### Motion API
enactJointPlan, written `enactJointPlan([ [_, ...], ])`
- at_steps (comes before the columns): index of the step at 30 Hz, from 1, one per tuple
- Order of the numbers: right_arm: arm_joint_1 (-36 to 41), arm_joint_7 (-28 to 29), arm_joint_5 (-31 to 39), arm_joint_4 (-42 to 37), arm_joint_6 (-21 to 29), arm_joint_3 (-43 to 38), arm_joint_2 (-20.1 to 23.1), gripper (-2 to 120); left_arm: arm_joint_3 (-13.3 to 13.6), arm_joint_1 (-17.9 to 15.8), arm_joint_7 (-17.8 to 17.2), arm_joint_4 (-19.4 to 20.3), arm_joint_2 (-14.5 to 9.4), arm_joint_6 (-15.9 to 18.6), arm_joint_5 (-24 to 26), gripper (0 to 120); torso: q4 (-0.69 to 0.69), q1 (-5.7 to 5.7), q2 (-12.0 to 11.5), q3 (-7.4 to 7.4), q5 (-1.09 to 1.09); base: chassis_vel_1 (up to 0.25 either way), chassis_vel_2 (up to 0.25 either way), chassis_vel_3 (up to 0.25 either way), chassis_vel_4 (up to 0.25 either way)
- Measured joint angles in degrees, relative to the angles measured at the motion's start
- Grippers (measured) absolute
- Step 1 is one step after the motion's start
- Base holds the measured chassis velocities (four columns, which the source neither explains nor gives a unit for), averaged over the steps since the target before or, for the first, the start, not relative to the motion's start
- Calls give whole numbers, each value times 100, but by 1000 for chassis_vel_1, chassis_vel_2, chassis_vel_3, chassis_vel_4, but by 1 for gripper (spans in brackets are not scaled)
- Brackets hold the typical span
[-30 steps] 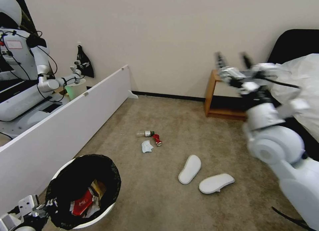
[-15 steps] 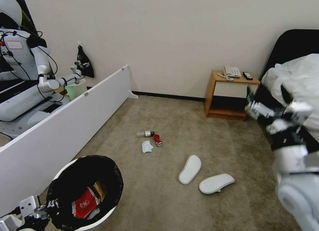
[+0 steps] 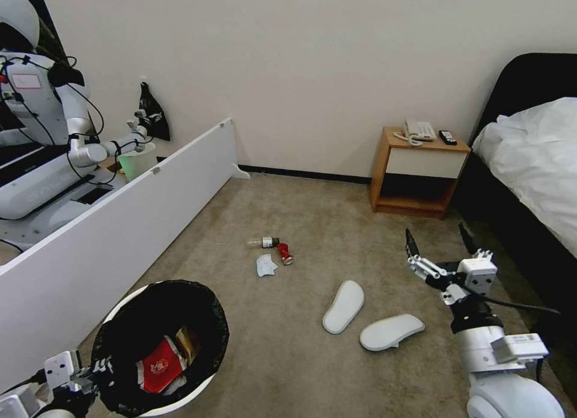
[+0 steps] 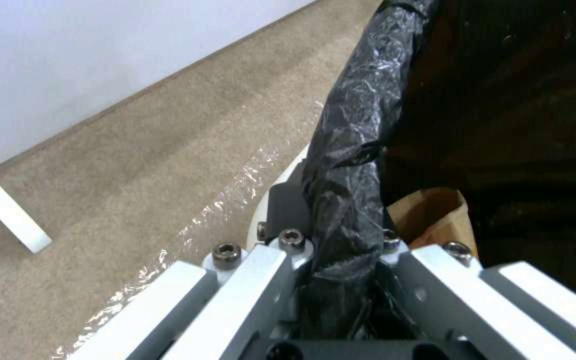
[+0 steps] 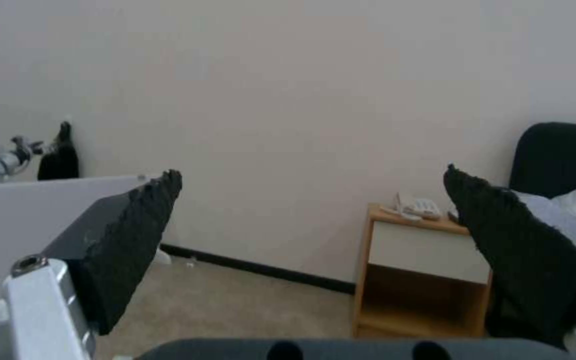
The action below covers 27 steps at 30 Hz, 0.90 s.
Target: Pick up the trash bin and place the garbage on the floor into it.
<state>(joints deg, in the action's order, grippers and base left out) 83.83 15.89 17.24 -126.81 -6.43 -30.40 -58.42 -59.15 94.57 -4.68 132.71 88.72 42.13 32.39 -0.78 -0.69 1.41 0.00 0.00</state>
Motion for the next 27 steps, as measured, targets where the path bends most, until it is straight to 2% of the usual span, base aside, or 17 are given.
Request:
enactJointPlan([
  [27, 185, -126, -316, 112, -278, -90, -85, 100, 7, -8, 202, -60, 35, 2, -104, 2, -1, 0, 0, 0, 0, 0, 0, 0, 0],
])
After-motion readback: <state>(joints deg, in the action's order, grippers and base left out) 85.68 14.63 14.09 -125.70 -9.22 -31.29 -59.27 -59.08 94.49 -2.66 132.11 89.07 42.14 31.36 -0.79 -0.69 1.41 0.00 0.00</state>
